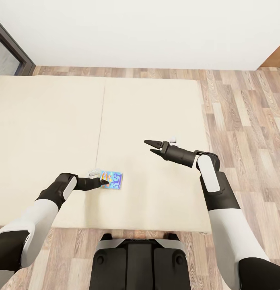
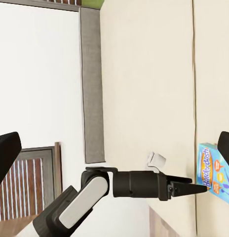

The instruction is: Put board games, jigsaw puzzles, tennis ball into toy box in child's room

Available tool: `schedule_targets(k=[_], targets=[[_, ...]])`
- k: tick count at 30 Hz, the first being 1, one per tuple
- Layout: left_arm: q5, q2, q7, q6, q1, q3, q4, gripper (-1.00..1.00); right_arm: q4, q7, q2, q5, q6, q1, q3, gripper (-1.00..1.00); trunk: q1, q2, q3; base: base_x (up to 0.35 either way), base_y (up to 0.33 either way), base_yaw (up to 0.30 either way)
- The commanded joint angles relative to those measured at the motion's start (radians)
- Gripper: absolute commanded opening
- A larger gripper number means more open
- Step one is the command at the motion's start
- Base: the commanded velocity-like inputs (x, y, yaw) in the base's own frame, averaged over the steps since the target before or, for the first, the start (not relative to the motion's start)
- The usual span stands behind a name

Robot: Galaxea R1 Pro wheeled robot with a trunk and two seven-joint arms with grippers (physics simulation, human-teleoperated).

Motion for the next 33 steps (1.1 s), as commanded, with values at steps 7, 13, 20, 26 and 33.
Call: schedule_targets(k=[7, 13, 20, 26, 33], targets=[[0.007, 0.0, 0.006, 0.006, 0.0, 0.001, -0.001, 1.0, 0.001, 0.008, 0.0, 0.008, 0.005, 0.0, -0.003, 1.0, 0.001, -0.002, -0.001, 0.001, 0.001, 0.0], [0.006, 0.0, 0.011, -0.002, 0.0, 0.003, -0.001, 1.0, 0.001, 0.008, 0.0, 0.008, 0.005, 0.0, -0.003, 1.0, 0.001, -0.002, -0.001, 0.0, 0.0, 0.0], [0.005, -0.001, 0.019, -0.03, -0.002, 0.006, -0.002, 1.0, 0.001, 0.007, 0.0, 0.009, 0.006, 0.0, -0.003, 1.0, 0.001, -0.002, -0.001, 0.0, 0.0, 0.0], [0.004, -0.005, 0.058, -0.083, -0.004, 0.008, -0.003, 1.0, 0.001, 0.007, 0.0, 0.01, 0.006, 0.0, -0.003, 1.0, 0.001, -0.002, -0.001, 0.0, 0.0, 0.0], [0.004, -0.006, 0.122, -0.113, -0.005, 0.009, -0.002, 1.0, 0.001, 0.007, 0.0, 0.012, 0.005, 0.001, -0.003, 1.0, 0.001, -0.002, -0.001, 0.0, 0.0, 0.0]])
